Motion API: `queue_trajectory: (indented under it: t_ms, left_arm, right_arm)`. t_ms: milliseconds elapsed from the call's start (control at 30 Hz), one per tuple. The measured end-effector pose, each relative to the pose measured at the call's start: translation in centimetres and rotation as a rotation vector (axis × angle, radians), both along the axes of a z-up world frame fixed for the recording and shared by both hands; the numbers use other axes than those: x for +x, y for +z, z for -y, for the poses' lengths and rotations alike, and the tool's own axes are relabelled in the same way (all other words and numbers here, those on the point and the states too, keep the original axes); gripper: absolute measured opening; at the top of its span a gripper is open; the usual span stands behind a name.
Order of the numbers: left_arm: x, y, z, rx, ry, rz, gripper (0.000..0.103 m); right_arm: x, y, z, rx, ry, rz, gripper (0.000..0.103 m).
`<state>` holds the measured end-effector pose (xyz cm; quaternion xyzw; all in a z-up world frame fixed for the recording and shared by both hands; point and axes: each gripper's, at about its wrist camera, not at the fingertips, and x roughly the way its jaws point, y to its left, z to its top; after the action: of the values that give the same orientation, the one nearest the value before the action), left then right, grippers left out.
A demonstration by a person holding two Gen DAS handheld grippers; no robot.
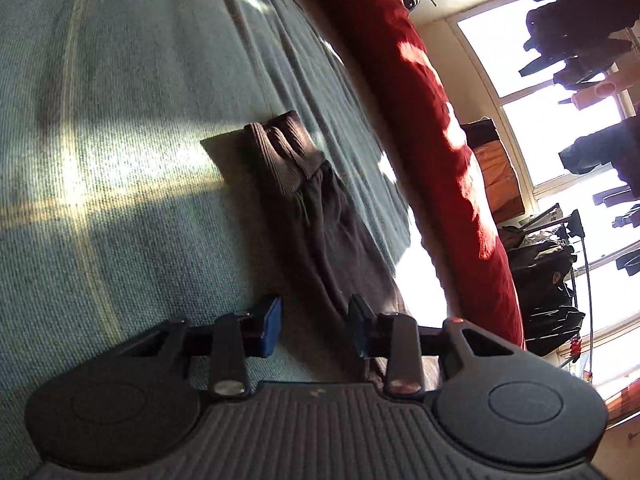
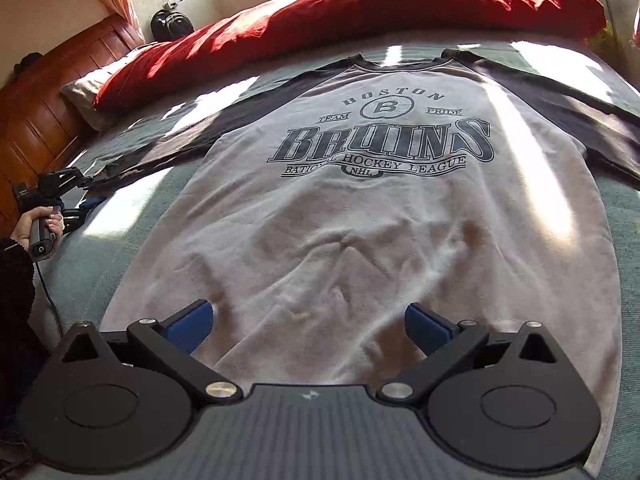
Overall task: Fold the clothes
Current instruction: 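Move the open left gripper over the other black sleeve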
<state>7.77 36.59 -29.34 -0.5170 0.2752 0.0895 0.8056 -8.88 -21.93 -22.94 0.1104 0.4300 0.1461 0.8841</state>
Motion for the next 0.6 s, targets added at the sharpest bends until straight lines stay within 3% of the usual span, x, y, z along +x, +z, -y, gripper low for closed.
queue_trajectory:
  t_ms: [233, 600]
  left_arm:
    - [1.8, -0.1, -1.1, -0.005, 0.033, 0.009, 0.035]
    - [4.0, -0.3, -2.3, 0.050, 0.065, 0.032, 0.037]
  right_arm:
    - [0.8, -0.6, -0.2, -0.003, -0.004, -0.016, 0.103]
    - [1.6, -0.9, 0.0, -0.009, -0.020, -0.025, 0.103]
